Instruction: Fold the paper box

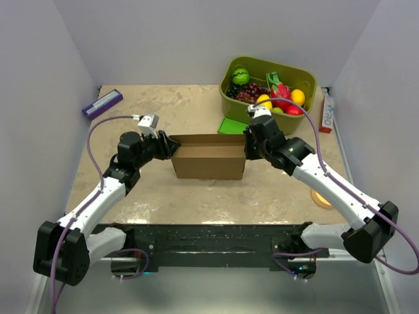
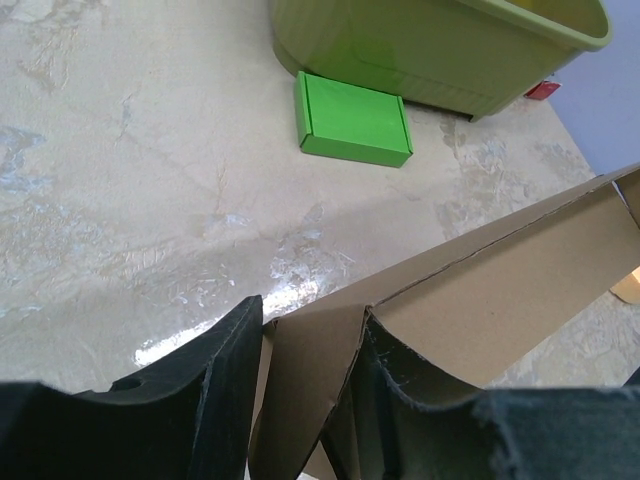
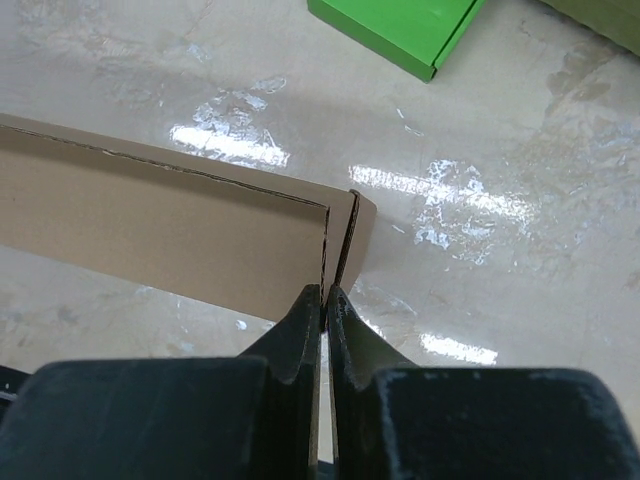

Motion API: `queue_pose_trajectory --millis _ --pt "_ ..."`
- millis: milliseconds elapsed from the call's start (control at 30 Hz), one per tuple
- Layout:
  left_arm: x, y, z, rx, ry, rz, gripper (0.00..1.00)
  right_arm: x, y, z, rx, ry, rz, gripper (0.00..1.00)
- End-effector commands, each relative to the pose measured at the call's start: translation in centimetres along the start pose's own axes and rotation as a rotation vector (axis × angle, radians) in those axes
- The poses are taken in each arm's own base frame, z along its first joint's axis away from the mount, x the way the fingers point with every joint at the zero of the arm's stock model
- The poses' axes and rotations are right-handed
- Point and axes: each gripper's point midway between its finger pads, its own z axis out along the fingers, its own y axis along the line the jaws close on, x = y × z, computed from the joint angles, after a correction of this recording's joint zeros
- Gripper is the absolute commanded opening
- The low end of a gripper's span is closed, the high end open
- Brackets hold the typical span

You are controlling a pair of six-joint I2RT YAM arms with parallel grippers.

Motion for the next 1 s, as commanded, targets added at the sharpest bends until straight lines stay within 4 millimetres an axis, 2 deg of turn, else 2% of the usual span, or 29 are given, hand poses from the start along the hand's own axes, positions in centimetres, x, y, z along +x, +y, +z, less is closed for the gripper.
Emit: queue_pose_trajectory --millis 0,67,233,500,700,733,867,933,967 --pt "0.8 -0.6 0.1 0.036 0.036 0.020 0.41 -3.5 2.5 -1.5 -0.099 -0.093 0.090 0.05" --pt "0.8 -0.6 0.1 0.034 0.036 0.022 0.41 -3.4 2.7 -1.2 -0.109 -0.094 0.098 0.03" --pt "0.8 -0.6 0.1 0.031 0.035 0.024 0.40 -1.6 2.0 0.2 -0.076 -0.057 0.086 0.00" --pt "0.9 -0.5 0.2 0.028 0.038 0.024 0.40 0.4 0.2 1.0 0.000 -0.030 0.045 0.00" --pt "1.0 -0.5 0.2 0.029 0.040 0.024 0.40 1.8 -0.1 1.8 0.002 -0.013 0.048 0.00" --pt "1.0 -0.5 0.2 0.029 0.040 0.024 0.40 2.3 0.3 2.1 -0.015 0.003 0.048 0.00" --pt "0.7 -0.7 0.1 0.034 0.031 0.033 0.40 4.1 -0.5 2.2 0.020 0.057 0.052 0.00" --pt "0.5 -0.7 0.0 0.034 0.026 0.039 0.40 4.1 -0.6 1.7 0.020 0.055 0.061 0.07" --pt "0.4 -0.7 0.0 0.035 0.026 0.042 0.40 3.0 -0.9 1.0 0.027 0.020 0.071 0.16"
